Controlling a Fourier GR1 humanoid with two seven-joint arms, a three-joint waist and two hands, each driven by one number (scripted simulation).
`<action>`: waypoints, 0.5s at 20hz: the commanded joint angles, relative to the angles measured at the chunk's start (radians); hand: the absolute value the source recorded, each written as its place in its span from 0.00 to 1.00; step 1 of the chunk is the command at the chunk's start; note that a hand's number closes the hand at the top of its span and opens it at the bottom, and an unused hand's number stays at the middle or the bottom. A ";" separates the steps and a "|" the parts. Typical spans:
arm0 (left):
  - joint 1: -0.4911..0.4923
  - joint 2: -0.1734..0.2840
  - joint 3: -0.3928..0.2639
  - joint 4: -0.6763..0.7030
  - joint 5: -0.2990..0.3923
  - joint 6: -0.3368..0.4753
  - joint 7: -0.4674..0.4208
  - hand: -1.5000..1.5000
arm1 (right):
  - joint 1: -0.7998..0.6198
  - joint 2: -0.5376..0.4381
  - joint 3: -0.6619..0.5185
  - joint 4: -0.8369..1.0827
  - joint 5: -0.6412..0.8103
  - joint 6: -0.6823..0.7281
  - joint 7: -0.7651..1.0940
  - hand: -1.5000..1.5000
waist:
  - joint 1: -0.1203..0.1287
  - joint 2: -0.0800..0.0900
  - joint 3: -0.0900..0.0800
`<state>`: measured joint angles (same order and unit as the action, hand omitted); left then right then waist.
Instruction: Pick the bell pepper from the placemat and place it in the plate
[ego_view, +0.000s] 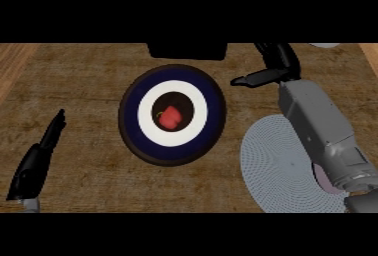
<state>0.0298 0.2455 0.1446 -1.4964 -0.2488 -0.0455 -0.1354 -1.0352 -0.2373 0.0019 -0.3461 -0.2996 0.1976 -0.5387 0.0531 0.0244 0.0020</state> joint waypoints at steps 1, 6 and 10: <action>-0.028 -0.017 -0.020 -0.011 -0.010 0.004 0.033 0.50 | -0.020 -0.089 -0.029 0.087 0.006 0.108 -0.084 0.00 | 0.013 0.006 0.001; -0.021 0.005 -0.002 0.004 0.000 -0.013 -0.004 0.50 | 0.010 -0.157 -0.024 0.149 0.039 0.184 -0.173 0.00 | 0.026 0.012 0.002; -0.040 -0.001 -0.021 -0.036 0.004 -0.029 0.051 0.50 | -0.004 -0.164 -0.025 0.191 0.055 0.188 -0.192 0.00 | 0.033 0.012 0.003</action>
